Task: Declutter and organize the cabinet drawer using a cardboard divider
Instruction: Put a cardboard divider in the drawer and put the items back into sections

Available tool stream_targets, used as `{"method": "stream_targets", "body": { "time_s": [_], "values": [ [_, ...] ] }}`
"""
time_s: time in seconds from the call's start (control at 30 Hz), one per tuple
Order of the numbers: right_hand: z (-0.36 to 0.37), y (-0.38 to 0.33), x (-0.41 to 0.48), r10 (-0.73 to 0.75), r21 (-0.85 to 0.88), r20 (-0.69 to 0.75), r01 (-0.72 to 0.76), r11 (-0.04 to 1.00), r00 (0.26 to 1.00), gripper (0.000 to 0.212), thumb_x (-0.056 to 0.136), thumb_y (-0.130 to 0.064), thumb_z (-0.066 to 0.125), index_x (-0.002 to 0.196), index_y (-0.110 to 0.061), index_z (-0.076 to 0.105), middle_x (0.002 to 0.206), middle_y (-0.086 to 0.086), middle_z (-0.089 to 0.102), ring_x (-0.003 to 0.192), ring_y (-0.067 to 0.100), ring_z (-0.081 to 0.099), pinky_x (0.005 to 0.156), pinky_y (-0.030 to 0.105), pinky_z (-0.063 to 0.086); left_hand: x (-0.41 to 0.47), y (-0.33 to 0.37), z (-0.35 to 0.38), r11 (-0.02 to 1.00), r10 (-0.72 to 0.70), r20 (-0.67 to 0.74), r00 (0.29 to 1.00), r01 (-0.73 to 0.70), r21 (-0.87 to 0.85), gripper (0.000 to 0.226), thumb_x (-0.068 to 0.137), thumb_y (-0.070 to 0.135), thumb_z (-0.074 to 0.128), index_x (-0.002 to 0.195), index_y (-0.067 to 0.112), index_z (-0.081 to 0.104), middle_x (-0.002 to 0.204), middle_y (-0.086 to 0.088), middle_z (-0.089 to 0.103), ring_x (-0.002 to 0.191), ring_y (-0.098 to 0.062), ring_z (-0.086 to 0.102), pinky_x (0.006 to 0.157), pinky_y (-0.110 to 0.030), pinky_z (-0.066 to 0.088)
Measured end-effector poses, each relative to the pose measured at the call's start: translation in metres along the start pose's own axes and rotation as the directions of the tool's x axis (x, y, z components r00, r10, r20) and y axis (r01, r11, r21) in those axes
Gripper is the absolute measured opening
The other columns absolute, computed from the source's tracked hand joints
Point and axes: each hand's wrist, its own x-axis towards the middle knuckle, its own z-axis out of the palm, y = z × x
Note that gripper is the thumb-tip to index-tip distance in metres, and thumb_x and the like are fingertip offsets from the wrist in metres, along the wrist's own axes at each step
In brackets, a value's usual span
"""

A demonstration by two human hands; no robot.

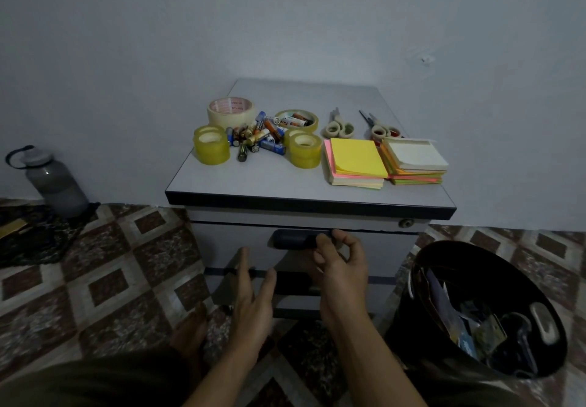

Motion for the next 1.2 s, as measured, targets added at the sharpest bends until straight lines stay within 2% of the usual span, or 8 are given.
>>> {"method": "stream_targets", "body": {
  "time_s": [0.13, 0.37, 0.47, 0.6, 0.8, 0.97, 1.07, 1.2],
  "values": [
    [0.005, 0.001, -0.007, 0.005, 0.108, 0.038, -0.009, 0.994, 0.999, 0.028, 0.091, -0.011, 0.069, 0.114, -0.024, 0.059, 0.096, 0.016, 0.066, 0.094, 0.033, 0.070, 0.077, 0.042, 0.060, 0.007, -0.001, -0.016, 0.995, 0.026, -0.027, 0.999, -0.023, 0.093, 0.078, 0.083, 0.065, 0.043, 0.143, 0.064, -0.006, 0.162, 0.013, -0.023, 0.150, -0.009, -0.005, 0.115, -0.031, 0.009],
    [0.007, 0.001, -0.012, 0.000, 0.192, 0.055, -0.011, 0.981, 0.999, 0.034, 0.093, 0.000, 0.063, 0.118, -0.022, 0.057, 0.081, 0.010, 0.060, 0.096, 0.033, 0.068, 0.079, 0.040, 0.060, 0.019, -0.011, -0.022, 0.992, 0.081, -0.020, 0.996, -0.079, 0.100, 0.069, 0.084, 0.070, 0.046, 0.126, 0.084, -0.007, 0.160, 0.020, -0.025, 0.151, -0.012, -0.013, 0.121, -0.056, 0.017],
    [0.007, -0.002, -0.014, -0.002, 0.220, 0.055, -0.010, 0.975, 0.998, 0.034, 0.093, 0.005, 0.059, 0.117, -0.019, 0.056, 0.076, 0.008, 0.058, 0.093, 0.033, 0.066, 0.087, 0.042, 0.058, 0.016, -0.004, -0.022, 0.990, 0.076, 0.001, 0.997, -0.076, 0.118, 0.067, 0.085, 0.068, 0.043, 0.124, 0.084, -0.009, 0.159, 0.016, -0.029, 0.151, -0.012, -0.014, 0.122, -0.051, 0.012],
    [0.009, -0.007, -0.016, 0.004, 0.218, 0.066, -0.018, 0.976, 0.998, 0.038, 0.091, 0.009, 0.058, 0.119, -0.018, 0.057, 0.082, 0.011, 0.060, 0.093, 0.031, 0.066, 0.091, 0.043, 0.056, 0.010, 0.004, -0.019, 0.986, 0.104, 0.006, 0.995, -0.104, 0.129, 0.075, 0.083, 0.063, 0.040, 0.138, 0.065, -0.012, 0.160, 0.009, -0.031, 0.148, -0.007, -0.018, 0.116, -0.034, 0.002],
    [0.004, -0.005, -0.027, 0.018, 0.164, 0.029, -0.022, 0.986, 0.999, 0.037, 0.091, 0.008, 0.059, 0.116, -0.019, 0.057, 0.088, 0.016, 0.061, 0.092, 0.032, 0.067, 0.089, 0.044, 0.057, 0.001, -0.006, -0.019, 0.976, 0.154, -0.149, 0.977, -0.126, 0.179, 0.071, 0.092, 0.050, 0.050, 0.146, 0.058, 0.006, 0.163, 0.012, -0.021, 0.141, 0.000, 0.002, 0.113, -0.029, 0.017],
    [0.000, -0.004, -0.042, -0.011, 0.088, -0.024, 0.013, 0.996, 1.000, 0.034, 0.093, 0.005, 0.059, 0.115, -0.021, 0.058, 0.089, 0.018, 0.063, 0.089, 0.035, 0.070, 0.081, 0.038, 0.060, -0.004, 0.000, -0.031, 0.934, 0.257, -0.263, 0.930, -0.170, 0.313, 0.068, 0.089, 0.071, 0.041, 0.144, 0.061, 0.001, 0.164, 0.013, -0.017, 0.150, -0.007, -0.007, 0.118, -0.035, 0.008],
    [-0.001, -0.007, -0.057, -0.024, -0.008, -0.051, 0.024, 1.000, 0.998, 0.035, 0.093, 0.004, 0.060, 0.114, -0.024, 0.058, 0.089, 0.015, 0.069, 0.088, 0.029, 0.073, 0.079, 0.035, 0.059, -0.001, 0.011, -0.041, 0.904, 0.370, -0.269, 0.889, -0.279, 0.325, 0.072, 0.086, 0.066, 0.041, 0.150, 0.059, 0.007, 0.164, 0.014, -0.015, 0.151, -0.006, -0.008, 0.115, -0.032, 0.006],
    [-0.013, -0.013, -0.078, -0.075, -0.383, -0.043, 0.053, 0.922, 0.996, 0.036, 0.094, -0.008, 0.060, 0.111, -0.039, 0.054, 0.086, 0.004, 0.070, 0.077, 0.016, 0.070, 0.071, 0.033, 0.059, -0.008, 0.028, -0.050, 0.879, 0.443, -0.291, 0.848, -0.348, 0.325, 0.068, 0.086, 0.063, 0.042, 0.150, 0.045, 0.029, 0.164, 0.015, 0.000, 0.150, -0.007, 0.001, 0.114, -0.029, 0.015]
  ]
}}
